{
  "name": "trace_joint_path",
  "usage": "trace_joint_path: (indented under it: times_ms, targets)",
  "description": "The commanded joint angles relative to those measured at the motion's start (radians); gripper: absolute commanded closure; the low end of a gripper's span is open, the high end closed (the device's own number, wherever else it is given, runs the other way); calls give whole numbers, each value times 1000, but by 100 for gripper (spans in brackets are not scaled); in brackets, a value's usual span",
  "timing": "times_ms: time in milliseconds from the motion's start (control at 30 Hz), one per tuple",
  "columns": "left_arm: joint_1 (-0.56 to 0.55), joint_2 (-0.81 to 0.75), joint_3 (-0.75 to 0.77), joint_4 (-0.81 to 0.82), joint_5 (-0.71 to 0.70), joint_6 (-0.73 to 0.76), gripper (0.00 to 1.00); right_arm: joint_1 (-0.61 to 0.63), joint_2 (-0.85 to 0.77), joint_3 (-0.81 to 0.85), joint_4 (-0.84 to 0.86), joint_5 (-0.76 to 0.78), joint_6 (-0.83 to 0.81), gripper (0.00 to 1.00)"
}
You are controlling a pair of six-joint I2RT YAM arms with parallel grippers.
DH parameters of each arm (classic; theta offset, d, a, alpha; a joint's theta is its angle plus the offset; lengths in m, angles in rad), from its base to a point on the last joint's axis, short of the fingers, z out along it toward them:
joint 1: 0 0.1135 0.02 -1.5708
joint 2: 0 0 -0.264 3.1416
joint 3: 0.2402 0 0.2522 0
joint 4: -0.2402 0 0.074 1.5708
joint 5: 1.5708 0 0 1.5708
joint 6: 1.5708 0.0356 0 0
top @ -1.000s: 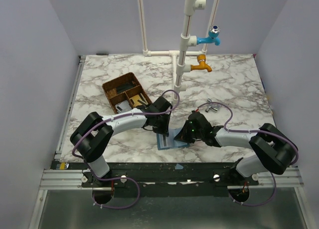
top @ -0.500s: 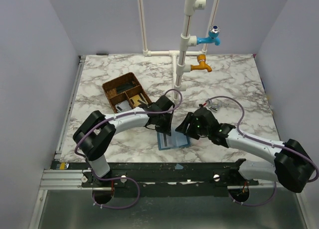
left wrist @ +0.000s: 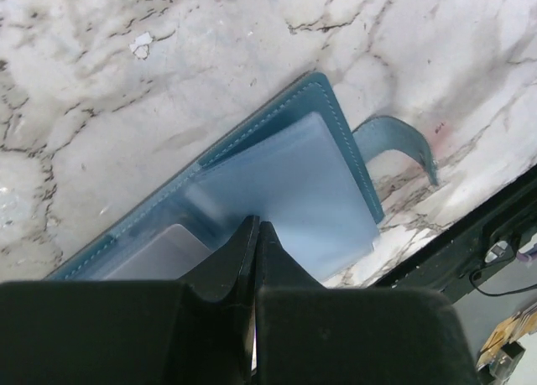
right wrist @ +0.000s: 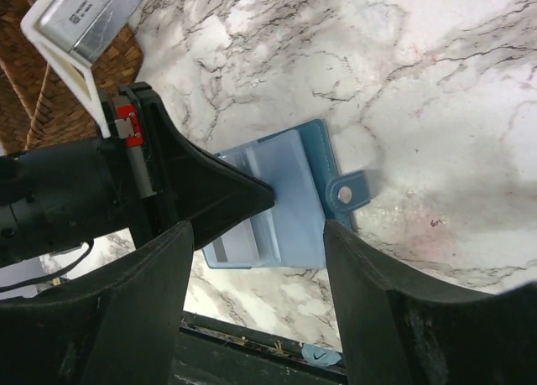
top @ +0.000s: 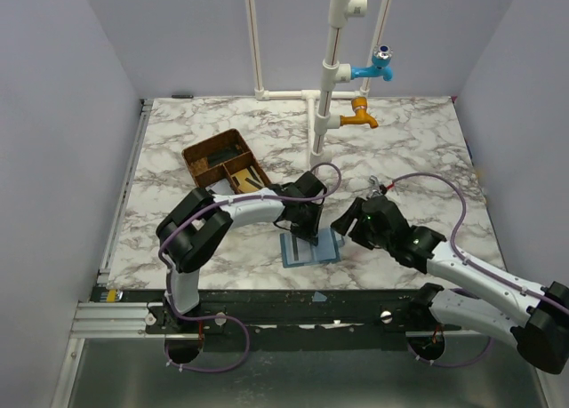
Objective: Take the credit cards out of the card holder
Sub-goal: Remove the credit card from the card holder.
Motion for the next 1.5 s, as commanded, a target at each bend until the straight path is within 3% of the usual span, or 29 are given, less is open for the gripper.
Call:
trace_joint_path:
  times_ms: [0,600,933,1167,1467]
  targets:
    - [-12,40,49,-2,20,0,100,0,-14,-4,-60,48,8,33]
    - [15,-160,-22,-56,-72,27,100,1,102,68,23,-73,-88,33]
    - [89,-309,-181,-46,-95,22,100,3,201,98,121,-185,-133,33]
    - [105,-323,-251,-6,-73,0,100,24,311,117,190,-251,-137,35]
    - [110,-286,-265,46,-36,-8,100,29,404,110,254,-298,-127,46]
